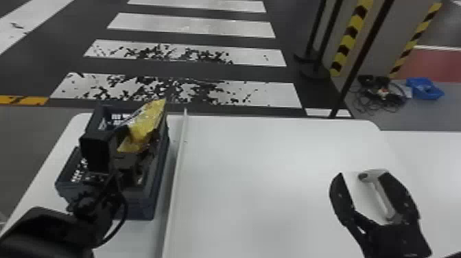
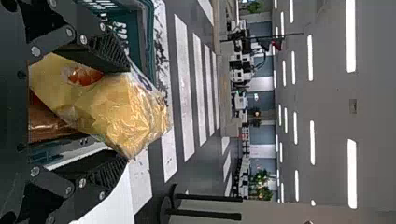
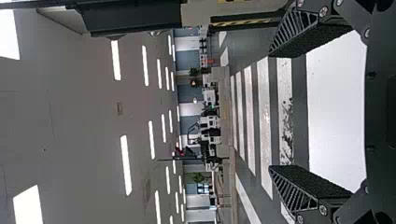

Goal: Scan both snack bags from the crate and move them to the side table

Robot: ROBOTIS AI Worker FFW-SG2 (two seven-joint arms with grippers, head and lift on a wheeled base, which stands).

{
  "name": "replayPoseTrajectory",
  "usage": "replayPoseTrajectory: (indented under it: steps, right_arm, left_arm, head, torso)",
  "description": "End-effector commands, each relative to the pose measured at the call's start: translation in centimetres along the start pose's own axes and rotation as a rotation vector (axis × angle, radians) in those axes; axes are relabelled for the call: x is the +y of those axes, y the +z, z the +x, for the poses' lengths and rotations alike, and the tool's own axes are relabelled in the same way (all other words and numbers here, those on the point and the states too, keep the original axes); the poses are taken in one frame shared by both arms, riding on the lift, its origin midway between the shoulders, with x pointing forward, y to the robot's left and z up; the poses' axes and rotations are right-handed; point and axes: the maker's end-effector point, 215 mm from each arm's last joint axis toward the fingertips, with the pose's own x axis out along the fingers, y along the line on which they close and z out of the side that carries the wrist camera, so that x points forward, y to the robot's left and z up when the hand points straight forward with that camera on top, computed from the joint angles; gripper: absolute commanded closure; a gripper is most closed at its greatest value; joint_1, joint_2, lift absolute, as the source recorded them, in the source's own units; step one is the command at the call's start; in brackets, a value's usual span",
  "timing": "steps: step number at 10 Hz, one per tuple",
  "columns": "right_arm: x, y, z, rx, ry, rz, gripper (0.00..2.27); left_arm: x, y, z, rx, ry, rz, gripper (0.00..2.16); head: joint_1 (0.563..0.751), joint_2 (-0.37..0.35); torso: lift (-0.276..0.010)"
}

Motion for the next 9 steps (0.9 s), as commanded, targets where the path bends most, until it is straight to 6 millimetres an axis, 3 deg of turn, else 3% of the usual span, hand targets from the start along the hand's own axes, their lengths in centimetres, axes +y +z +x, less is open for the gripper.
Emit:
replayPoseTrajectory:
  steps: [1, 2, 3, 6, 9]
  right_arm:
    - [0.0, 0.0, 0.0, 0.0, 0.001, -0.001, 0.15]
    - [0.0, 0.0, 0.0, 0.0, 0.002, -0.002, 0.15]
    - [0.1, -0.1, 0.0, 0.004, 0.001, 0.0, 0.15]
    - [0.1, -0.4, 0.1, 0.007, 0.001, 0.002, 0.15]
    - [0.4, -0.8, 0.2, 0.012, 0.002, 0.008, 0.15]
  left_arm:
    - [-0.1, -0.1, 0.0, 0.004, -0.002, -0.003, 1.66]
    - [0.0, -0.2, -0.1, 0.004, 0.002, -0.005, 2.01]
    - [0.0, -0.2, -0.2, 0.0, 0.01, -0.002, 2.14]
    - [0.6, 0.8, -1.0, -0.03, 0.056, 0.012, 2.15]
    - [0.6, 3.7, -2.5, -0.088, 0.112, 0.11, 2.15]
  head:
    - [0.695, -0.085]
    - [0.695, -0.085]
    - [0.695, -0.084]
    - [0.695, -0.082]
    - [0.695, -0.071]
  torso:
    - [-0.095]
    - [-0.095]
    - [-0.095]
    - [-0.095]
    - [-0.095]
